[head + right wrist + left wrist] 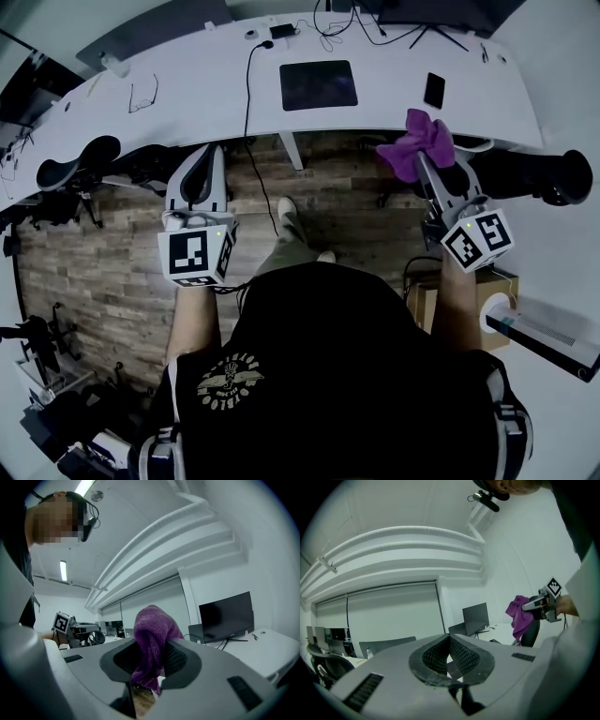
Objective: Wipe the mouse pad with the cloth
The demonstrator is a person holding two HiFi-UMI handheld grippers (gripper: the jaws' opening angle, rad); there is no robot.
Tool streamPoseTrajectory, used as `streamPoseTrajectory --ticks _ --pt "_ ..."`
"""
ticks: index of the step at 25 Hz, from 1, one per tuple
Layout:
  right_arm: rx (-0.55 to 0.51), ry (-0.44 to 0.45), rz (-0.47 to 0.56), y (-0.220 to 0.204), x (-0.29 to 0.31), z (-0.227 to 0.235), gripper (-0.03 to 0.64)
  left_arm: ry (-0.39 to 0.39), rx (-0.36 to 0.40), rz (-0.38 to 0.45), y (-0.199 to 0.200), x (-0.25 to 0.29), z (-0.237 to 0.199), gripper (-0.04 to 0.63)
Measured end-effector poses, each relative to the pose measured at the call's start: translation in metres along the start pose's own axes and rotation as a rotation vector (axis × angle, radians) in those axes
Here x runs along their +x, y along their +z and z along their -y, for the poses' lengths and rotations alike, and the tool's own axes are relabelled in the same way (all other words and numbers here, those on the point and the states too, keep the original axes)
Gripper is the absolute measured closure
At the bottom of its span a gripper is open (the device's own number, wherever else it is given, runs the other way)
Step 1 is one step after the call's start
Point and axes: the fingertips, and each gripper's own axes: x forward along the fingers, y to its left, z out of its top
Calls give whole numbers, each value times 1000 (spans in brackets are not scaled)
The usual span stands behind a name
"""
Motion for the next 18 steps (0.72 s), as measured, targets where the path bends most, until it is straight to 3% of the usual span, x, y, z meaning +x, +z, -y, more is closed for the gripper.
streamPoseTrajectory --ticks 10,18 --pt "13 16 -31 -11 49 1 506 2 -18 -47 -27 27 -30 592" --pt "8 17 -30 2 111 8 506 -36 -17 -47 -29 87 -62 592"
